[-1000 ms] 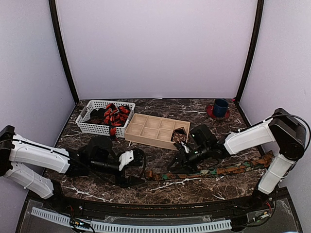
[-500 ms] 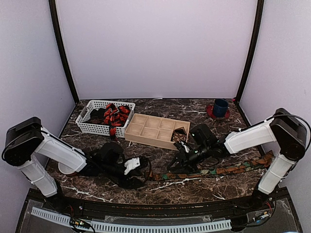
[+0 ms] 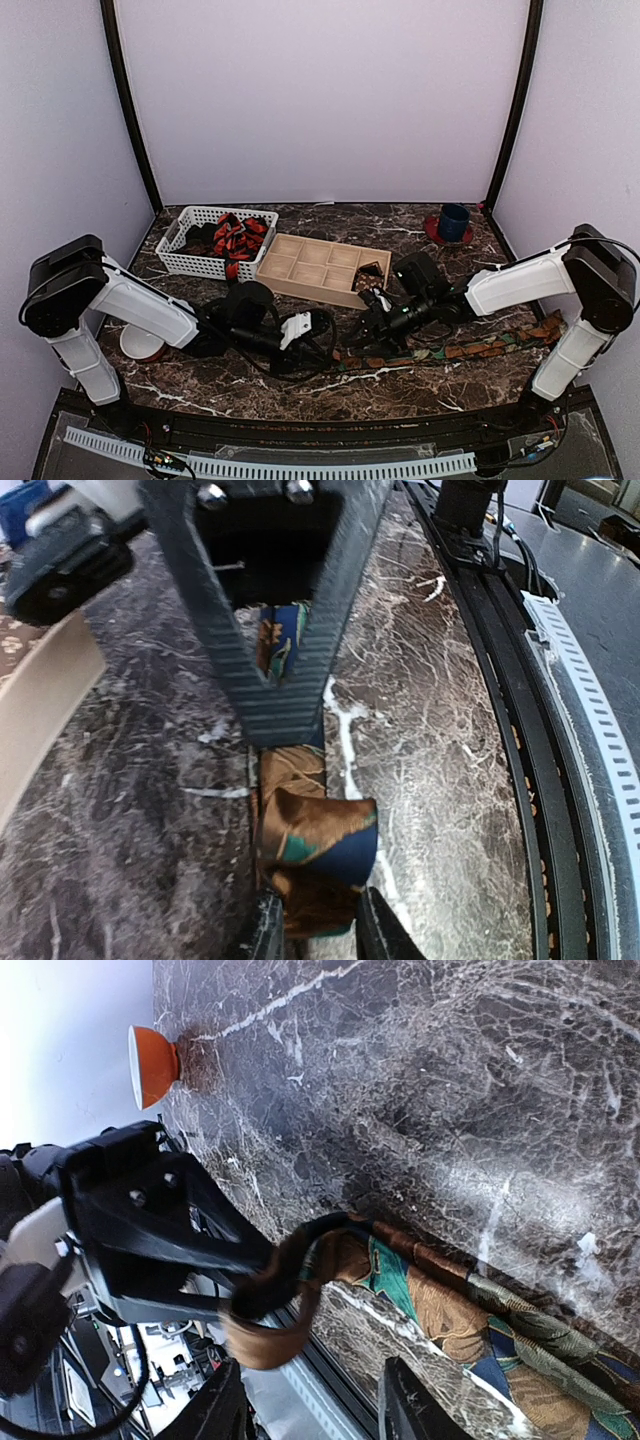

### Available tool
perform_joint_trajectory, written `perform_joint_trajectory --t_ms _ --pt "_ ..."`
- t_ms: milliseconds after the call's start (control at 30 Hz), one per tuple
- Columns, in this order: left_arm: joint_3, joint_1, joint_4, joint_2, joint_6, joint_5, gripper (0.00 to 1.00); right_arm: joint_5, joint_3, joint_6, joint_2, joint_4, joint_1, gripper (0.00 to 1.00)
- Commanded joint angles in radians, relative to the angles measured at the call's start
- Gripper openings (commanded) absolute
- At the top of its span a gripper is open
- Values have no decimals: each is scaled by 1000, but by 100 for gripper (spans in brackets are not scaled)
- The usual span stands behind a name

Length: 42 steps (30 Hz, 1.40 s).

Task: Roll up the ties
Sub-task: Roll the tie at the center of the board.

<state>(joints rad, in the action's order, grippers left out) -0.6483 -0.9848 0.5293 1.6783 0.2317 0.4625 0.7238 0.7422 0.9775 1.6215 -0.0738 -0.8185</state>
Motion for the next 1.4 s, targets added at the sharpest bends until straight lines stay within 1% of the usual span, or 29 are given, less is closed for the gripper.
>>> perform_joint_trajectory --t_ms 0,200,300,567,600,767,833,900,933,967,1000,1067,1133,1167,1200,1367 --pt "-43 -19 12 59 -12 27 27 18 0 11 2 -44 -2 46" --pt "-86 -20 25 112 -37 0 26 15 -3 13 49 -59 -4 46" --pt "-115 -22 11 145 -45 -2 26 20 4 9 81 -49 -4 44" --pt "-117 -23 18 155 -54 -14 25 -2 58 -31 118 47 -13 42" --pt "-116 -23 18 155 -52 -13 25 -5 64 -31 127 55 -14 40" --pt "-110 -26 16 143 -49 -16 27 -14 86 -34 154 70 -21 22" --pt "-98 -26 32 125 -58 -32 30 -13 92 -40 162 78 -23 14" --pt "-86 -25 34 98 -58 -45 36 -16 95 -51 163 91 -23 7" --pt "-84 -25 25 83 -51 -48 43 -20 96 -59 161 100 -23 5" --pt "-78 -23 16 68 -45 -49 47 -25 98 -67 159 110 -23 2" --pt "-74 -22 6 51 -39 -48 55 -28 99 -72 156 113 -23 0" --pt "-61 -22 -16 26 -31 -46 66 -36 96 -76 148 114 -22 0" --pt "-46 -22 -29 16 -31 -44 74 -38 93 -77 138 105 -23 0" --pt "-35 -22 -27 19 -32 -45 82 -41 91 -77 132 103 -23 0" --pt "-33 -22 -25 24 -33 -48 85 -44 90 -79 126 100 -24 0" --pt "-89 -23 -40 104 -15 -43 86 -53 94 -92 106 90 -23 0"
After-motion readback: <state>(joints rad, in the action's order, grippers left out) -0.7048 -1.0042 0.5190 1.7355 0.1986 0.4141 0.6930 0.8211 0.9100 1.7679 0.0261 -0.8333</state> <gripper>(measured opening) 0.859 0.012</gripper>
